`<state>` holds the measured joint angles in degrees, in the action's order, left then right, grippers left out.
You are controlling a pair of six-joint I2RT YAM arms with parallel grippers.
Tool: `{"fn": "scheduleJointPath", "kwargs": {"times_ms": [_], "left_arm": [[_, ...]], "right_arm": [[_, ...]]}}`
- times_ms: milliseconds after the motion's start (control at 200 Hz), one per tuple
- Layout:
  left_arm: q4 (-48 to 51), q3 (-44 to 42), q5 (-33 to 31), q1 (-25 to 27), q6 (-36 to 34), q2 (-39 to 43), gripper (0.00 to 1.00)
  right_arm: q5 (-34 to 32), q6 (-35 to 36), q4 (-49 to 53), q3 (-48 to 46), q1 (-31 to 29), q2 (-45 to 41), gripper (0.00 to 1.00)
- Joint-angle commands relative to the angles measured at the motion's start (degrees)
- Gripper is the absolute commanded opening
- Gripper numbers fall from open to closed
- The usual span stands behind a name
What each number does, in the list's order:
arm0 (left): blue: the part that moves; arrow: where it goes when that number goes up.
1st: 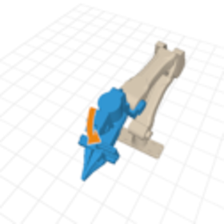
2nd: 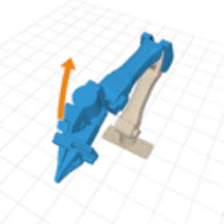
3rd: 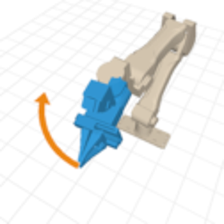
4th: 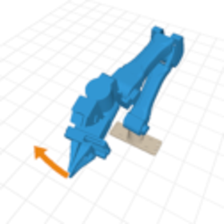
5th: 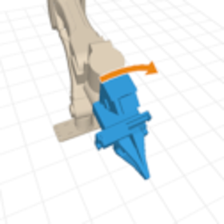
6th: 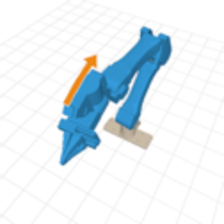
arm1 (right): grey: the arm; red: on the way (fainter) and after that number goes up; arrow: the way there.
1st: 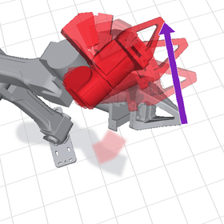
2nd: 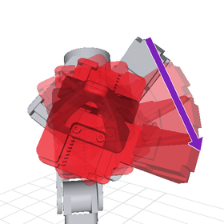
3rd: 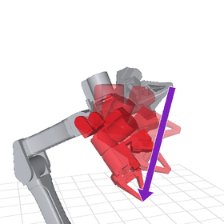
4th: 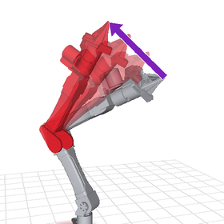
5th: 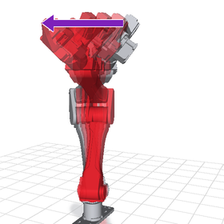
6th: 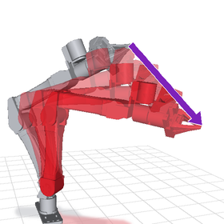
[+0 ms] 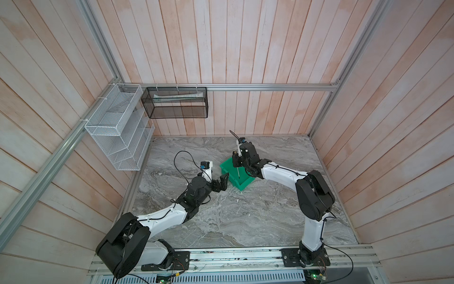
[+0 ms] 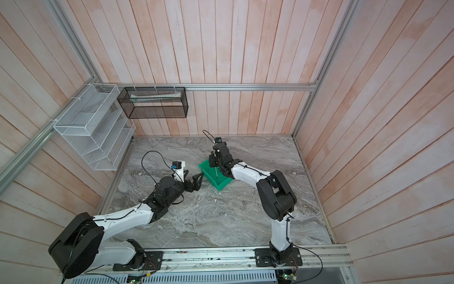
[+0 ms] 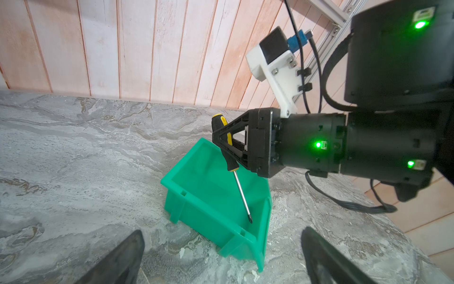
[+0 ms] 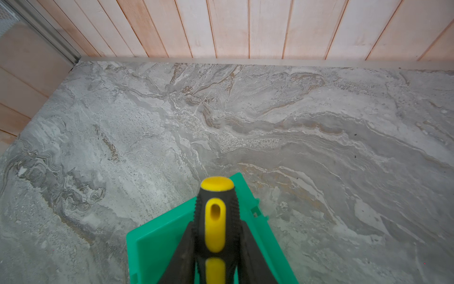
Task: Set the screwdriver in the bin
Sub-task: 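Lift the screwdriver upright with the right gripper and carry it over the green bin, then lower the screwdriver tip-first into the green bin with the right gripper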
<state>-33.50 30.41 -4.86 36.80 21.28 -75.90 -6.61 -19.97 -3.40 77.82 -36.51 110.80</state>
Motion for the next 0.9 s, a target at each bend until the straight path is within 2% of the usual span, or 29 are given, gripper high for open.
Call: {"fn": "scheduleJointPath", "kwargs": {"times_ms": [0, 890], "left_arm": [[-1.5, -0.6, 0.8, -0.2, 0.7, -0.1, 1.00], [-1.8, -1.0, 1.1, -0.3, 0.8, 0.9, 1.00]], "right_arm": [[-1.6, -0.9, -1.7, 0.2, -0.5, 1.1, 0.14], [-1.0, -4.4, -0.3, -2.8, -1.0, 4.3, 0.16]]}}
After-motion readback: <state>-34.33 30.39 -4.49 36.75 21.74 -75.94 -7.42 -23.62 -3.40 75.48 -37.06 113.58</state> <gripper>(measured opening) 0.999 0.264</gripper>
